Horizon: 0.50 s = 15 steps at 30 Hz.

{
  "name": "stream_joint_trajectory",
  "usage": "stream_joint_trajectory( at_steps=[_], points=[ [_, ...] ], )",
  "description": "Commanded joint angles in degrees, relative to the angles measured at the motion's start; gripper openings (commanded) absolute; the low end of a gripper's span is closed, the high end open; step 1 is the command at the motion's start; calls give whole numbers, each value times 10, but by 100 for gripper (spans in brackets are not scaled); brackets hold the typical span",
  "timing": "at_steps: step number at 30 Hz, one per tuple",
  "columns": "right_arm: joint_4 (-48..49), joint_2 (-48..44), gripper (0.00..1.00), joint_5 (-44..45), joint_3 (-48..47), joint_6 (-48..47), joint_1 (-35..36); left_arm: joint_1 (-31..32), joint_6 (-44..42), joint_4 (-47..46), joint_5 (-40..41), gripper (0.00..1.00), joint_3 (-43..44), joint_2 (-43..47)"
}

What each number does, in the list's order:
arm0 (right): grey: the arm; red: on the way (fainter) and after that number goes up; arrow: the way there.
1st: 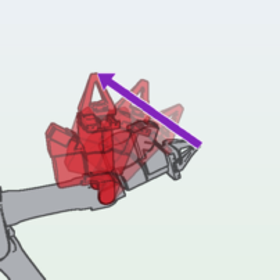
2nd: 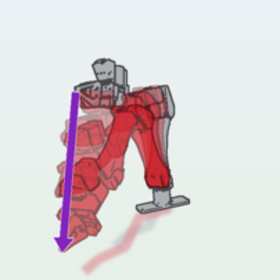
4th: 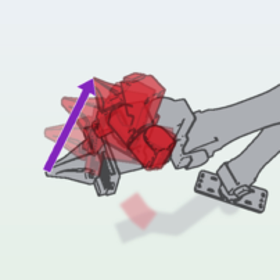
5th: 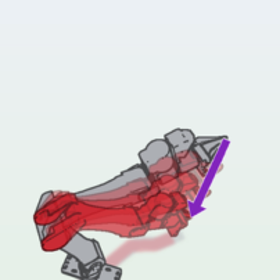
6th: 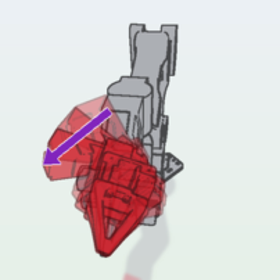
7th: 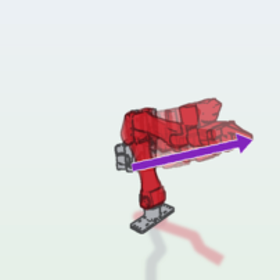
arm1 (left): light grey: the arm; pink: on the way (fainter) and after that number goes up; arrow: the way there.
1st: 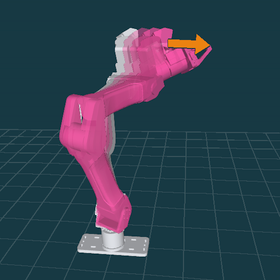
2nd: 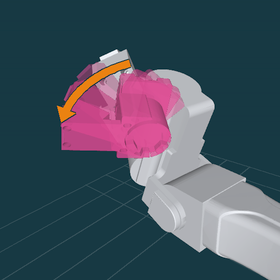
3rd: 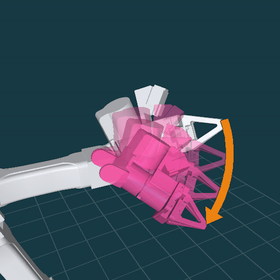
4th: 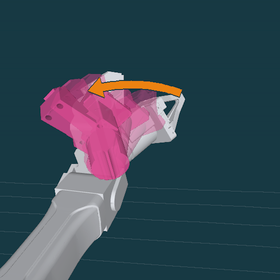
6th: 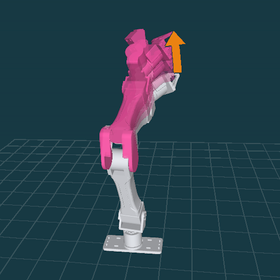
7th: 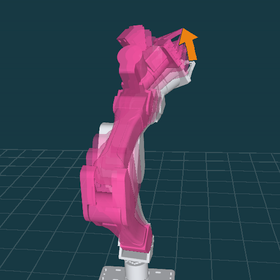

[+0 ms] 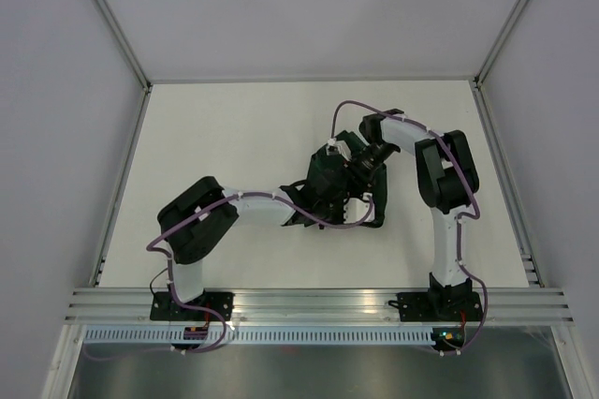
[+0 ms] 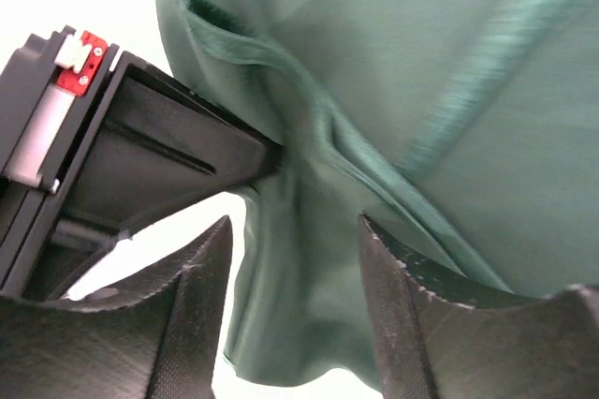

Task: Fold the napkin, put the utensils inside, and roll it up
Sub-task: Roll the napkin with the utensil

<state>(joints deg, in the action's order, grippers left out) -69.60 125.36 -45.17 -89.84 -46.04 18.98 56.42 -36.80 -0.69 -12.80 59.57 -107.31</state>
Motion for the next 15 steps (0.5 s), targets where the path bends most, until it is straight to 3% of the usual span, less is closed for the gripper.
stream_joint_trajectory(
  at_steps=[1, 10, 15],
  points=[
    [36, -49, 62, -14, -24, 2, -24, -7, 52, 89, -88, 2, 12, -30],
    [54, -96, 63, -74, -15, 17, -107, -45, 93, 224, -170, 2, 118, -82],
    [121, -170, 64, -94, 34, 25, -164, -83, 119, 308, -239, 2, 194, -129]
  ],
)
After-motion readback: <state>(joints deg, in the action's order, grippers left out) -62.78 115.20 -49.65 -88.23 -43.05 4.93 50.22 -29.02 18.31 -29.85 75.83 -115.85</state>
